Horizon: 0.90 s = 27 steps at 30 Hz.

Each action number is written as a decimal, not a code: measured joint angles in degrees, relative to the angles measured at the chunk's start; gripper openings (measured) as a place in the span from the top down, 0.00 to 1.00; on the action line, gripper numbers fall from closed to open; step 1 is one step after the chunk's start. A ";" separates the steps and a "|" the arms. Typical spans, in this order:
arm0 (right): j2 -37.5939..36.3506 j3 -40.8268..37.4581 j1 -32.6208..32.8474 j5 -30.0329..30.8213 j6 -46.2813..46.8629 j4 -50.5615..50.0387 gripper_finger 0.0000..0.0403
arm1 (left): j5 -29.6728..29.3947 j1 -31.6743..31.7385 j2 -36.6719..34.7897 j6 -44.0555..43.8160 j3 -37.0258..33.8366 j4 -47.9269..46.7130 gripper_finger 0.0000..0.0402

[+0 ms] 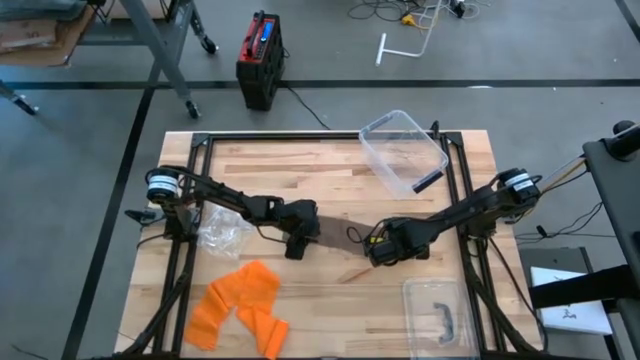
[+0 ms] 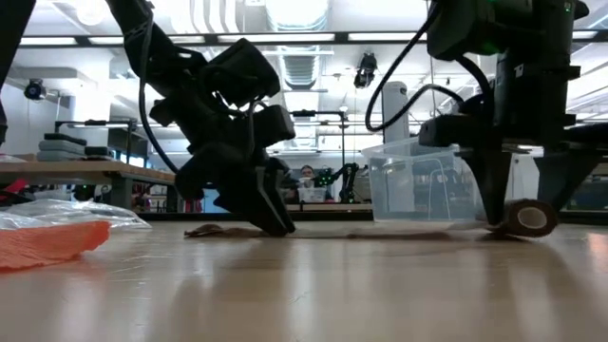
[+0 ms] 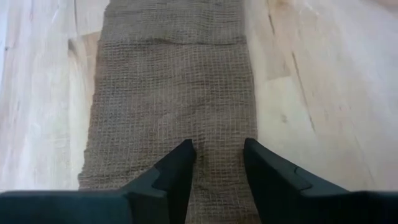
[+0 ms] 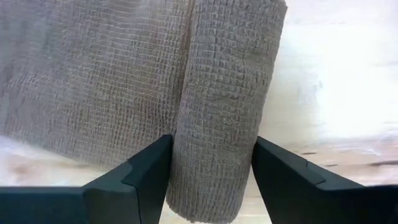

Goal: Roll bandage
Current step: Roll the brown bandage

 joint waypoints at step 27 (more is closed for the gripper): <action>-1.27 -2.80 -0.22 0.27 -1.25 5.78 0.39 | -0.42 0.10 -0.01 -0.65 -0.14 -1.39 0.67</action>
